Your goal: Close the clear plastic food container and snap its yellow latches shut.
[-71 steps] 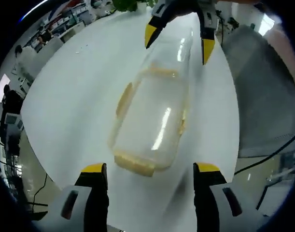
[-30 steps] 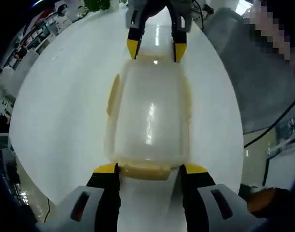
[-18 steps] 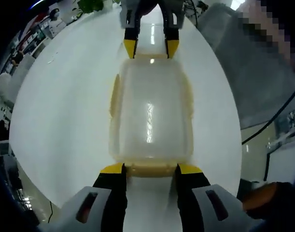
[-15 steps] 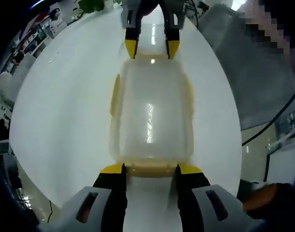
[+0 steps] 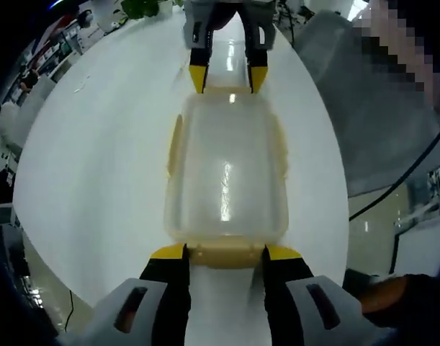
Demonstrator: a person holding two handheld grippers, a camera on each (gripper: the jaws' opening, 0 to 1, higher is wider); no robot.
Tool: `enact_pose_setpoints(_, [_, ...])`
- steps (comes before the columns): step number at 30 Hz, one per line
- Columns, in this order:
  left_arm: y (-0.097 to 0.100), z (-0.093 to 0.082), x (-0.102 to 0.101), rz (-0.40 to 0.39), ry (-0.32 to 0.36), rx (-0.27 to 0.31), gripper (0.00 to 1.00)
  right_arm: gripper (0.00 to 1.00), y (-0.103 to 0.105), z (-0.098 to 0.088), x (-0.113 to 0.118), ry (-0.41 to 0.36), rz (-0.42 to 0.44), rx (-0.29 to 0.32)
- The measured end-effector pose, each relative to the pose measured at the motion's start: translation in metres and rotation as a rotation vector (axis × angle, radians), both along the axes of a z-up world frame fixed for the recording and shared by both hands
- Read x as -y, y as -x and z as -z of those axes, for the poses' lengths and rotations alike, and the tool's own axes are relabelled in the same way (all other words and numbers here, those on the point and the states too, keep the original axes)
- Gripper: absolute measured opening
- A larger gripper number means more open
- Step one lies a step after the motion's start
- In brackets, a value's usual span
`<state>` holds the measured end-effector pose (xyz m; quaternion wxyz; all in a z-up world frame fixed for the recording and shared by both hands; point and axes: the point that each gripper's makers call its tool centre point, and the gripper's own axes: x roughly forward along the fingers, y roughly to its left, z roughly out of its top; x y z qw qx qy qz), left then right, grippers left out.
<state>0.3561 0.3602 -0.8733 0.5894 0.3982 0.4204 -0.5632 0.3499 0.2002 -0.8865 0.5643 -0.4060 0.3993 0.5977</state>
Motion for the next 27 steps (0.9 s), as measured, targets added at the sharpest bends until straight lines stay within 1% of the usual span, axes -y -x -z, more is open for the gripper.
enact_pose_setpoints(2, [0.001,-0.005,0.001,-0.004,0.000,0.011,0.37,0.37,0.000,-0.004,0.000,0.002,-0.006,0.014])
enact_pose_setpoints(4, [-0.001,-0.009,0.000,-0.004,-0.006,0.041,0.37,0.37,-0.001,-0.010,0.000,-0.005,-0.005,0.025])
enact_pose_setpoints(5, [0.000,-0.011,0.000,-0.005,-0.006,0.044,0.37,0.37,-0.001,-0.012,0.001,-0.008,-0.004,0.028])
enact_pose_setpoints(8, [0.000,-0.020,0.002,-0.017,-0.001,0.051,0.37,0.37,-0.003,-0.020,0.002,-0.017,-0.017,0.059])
enact_pose_setpoints(12, [0.003,-0.031,0.002,-0.006,-0.009,0.043,0.37,0.37,0.001,-0.030,0.003,-0.037,-0.010,0.052])
enact_pose_setpoints(13, [0.003,-0.034,0.003,0.002,-0.017,0.049,0.37,0.37,0.002,-0.034,0.003,-0.047,-0.004,0.052])
enact_pose_setpoints(17, [0.006,-0.044,0.004,0.003,-0.024,0.052,0.37,0.37,0.003,-0.046,0.005,-0.067,-0.011,0.066])
enact_pose_setpoints(21, [0.003,-0.054,0.011,-0.014,0.004,0.065,0.37,0.37,-0.001,-0.057,0.012,-0.071,-0.015,0.094])
enact_pose_setpoints(25, [0.002,-0.062,0.017,-0.006,-0.004,0.077,0.37,0.37,-0.002,-0.066,0.017,-0.075,-0.015,0.103])
enact_pose_setpoints(27, [0.002,-0.066,0.020,-0.015,0.011,0.076,0.37,0.37,-0.002,-0.068,0.019,-0.072,-0.014,0.108])
